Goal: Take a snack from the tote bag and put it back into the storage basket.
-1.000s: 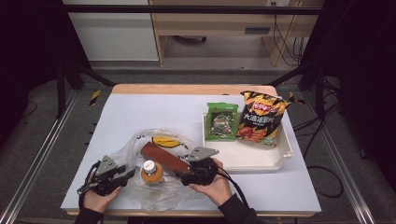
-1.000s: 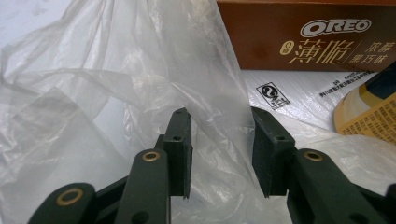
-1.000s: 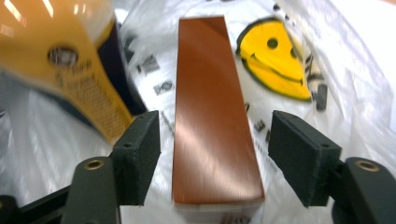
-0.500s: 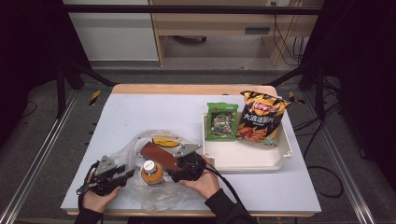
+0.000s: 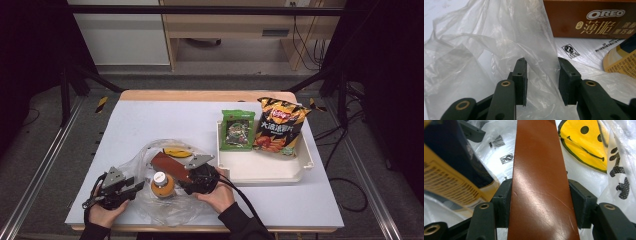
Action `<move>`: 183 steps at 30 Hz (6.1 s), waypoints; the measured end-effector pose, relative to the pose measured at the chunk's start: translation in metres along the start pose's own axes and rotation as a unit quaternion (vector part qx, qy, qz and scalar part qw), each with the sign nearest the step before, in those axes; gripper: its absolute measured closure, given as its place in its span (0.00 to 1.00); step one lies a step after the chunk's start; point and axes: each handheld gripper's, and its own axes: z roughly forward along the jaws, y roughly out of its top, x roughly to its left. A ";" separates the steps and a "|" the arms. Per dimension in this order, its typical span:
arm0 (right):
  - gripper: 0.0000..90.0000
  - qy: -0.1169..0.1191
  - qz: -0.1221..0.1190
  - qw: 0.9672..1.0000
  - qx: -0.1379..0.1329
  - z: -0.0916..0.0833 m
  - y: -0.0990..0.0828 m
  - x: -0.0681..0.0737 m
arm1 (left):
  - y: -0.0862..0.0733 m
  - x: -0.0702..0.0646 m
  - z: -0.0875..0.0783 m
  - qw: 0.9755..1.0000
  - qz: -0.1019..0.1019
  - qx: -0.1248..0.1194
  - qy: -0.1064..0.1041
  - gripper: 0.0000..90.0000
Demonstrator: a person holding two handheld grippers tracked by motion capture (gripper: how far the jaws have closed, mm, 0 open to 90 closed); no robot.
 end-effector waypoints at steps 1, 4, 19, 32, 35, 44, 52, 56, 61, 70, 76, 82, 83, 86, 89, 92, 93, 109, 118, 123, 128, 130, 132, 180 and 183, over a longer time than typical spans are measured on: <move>0.48 0.001 -0.003 1.000 0.000 -0.002 0.000 0.000 | 0.000 0.000 0.000 1.000 0.000 0.000 0.000 0.69; 0.48 0.004 -0.009 1.000 -0.012 -0.009 0.001 0.001 | 0.000 0.000 0.000 1.000 0.000 0.000 0.000 0.69; 0.48 0.018 -0.007 0.995 -0.094 -0.043 0.014 -0.002 | 0.000 -0.001 0.001 1.000 0.001 0.000 0.000 0.70; 0.48 0.014 -0.006 0.992 -0.129 -0.068 0.034 -0.004 | 0.000 -0.001 0.001 1.000 0.001 0.001 0.001 0.70; 0.48 0.013 -0.007 0.990 -0.138 -0.072 0.039 -0.003 | 0.000 -0.001 0.001 1.000 0.003 0.003 0.001 0.70; 0.48 0.012 -0.008 0.988 -0.155 -0.082 0.052 -0.001 | 0.000 -0.002 0.001 1.000 0.002 0.001 0.001 0.70; 0.48 0.013 -0.009 0.987 -0.157 -0.092 0.057 -0.002 | 0.000 -0.002 0.000 1.000 0.004 -0.006 0.001 0.70; 0.48 0.012 -0.008 0.987 -0.160 -0.100 0.059 -0.005 | 0.001 -0.002 -0.003 1.000 0.006 -0.012 0.002 0.69; 0.48 0.004 -0.012 0.986 -0.164 -0.111 0.064 -0.008 | 0.003 -0.003 -0.007 1.000 0.002 -0.026 0.003 0.66; 0.48 -0.020 -0.009 0.985 -0.172 -0.136 0.062 -0.023 | 0.007 -0.004 -0.015 0.998 -0.015 -0.056 0.001 0.57; 0.48 -0.038 -0.001 0.985 -0.170 -0.148 0.051 -0.036 | 0.011 -0.002 -0.022 0.997 -0.026 -0.073 0.004 0.51; 0.48 -0.054 0.007 0.985 -0.161 -0.158 0.037 -0.048 | 0.016 -0.002 -0.029 0.996 -0.032 -0.086 0.006 0.45; 0.48 -0.057 0.009 0.985 -0.161 -0.160 0.034 -0.050 | 0.017 -0.001 -0.030 0.995 -0.035 -0.089 0.006 0.44; 0.48 -0.064 0.016 0.985 -0.158 -0.165 0.024 -0.057 | 0.020 0.000 -0.033 0.995 -0.039 -0.096 0.009 0.43; 0.48 -0.068 0.025 0.985 -0.160 -0.168 0.015 -0.062 | 0.022 0.002 -0.036 0.994 -0.042 -0.102 0.012 0.42; 0.48 -0.072 0.031 0.984 -0.157 -0.171 0.006 -0.066 | 0.023 0.003 -0.038 0.993 -0.043 -0.104 0.015 0.41; 0.48 -0.074 0.033 0.985 -0.155 -0.172 0.003 -0.068 | 0.023 0.003 -0.038 0.993 -0.045 -0.105 0.016 0.41; 0.48 -0.107 0.062 0.983 -0.139 -0.193 -0.051 -0.088 | 0.021 0.009 -0.037 0.994 -0.048 -0.098 0.026 0.39; 0.48 -0.116 0.078 0.984 -0.112 -0.189 -0.076 -0.098 | 0.019 0.009 -0.037 0.994 -0.049 -0.095 0.029 0.39; 0.48 -0.121 0.087 0.984 -0.099 -0.185 -0.088 -0.102 | 0.019 0.010 -0.037 0.994 -0.050 -0.096 0.027 0.39; 0.48 -0.122 0.090 0.985 -0.077 -0.176 -0.098 -0.104 | 0.019 0.010 -0.037 0.994 -0.049 -0.096 0.027 0.39; 0.48 -0.119 0.092 0.986 -0.067 -0.172 -0.101 -0.104 | 0.019 0.010 -0.037 0.994 -0.048 -0.096 0.027 0.39; 0.48 -0.117 0.094 0.987 -0.061 -0.169 -0.103 -0.103 | 0.019 0.010 -0.037 0.994 -0.049 -0.096 0.027 0.39; 0.29 -0.190 0.156 0.968 -0.053 -0.180 -0.133 -0.102 | 0.015 0.010 -0.031 0.995 -0.050 -0.081 0.025 0.38; 0.29 -0.203 0.161 0.964 -0.051 -0.181 -0.135 -0.103 | 0.015 0.010 -0.031 0.995 -0.051 -0.081 0.024 0.38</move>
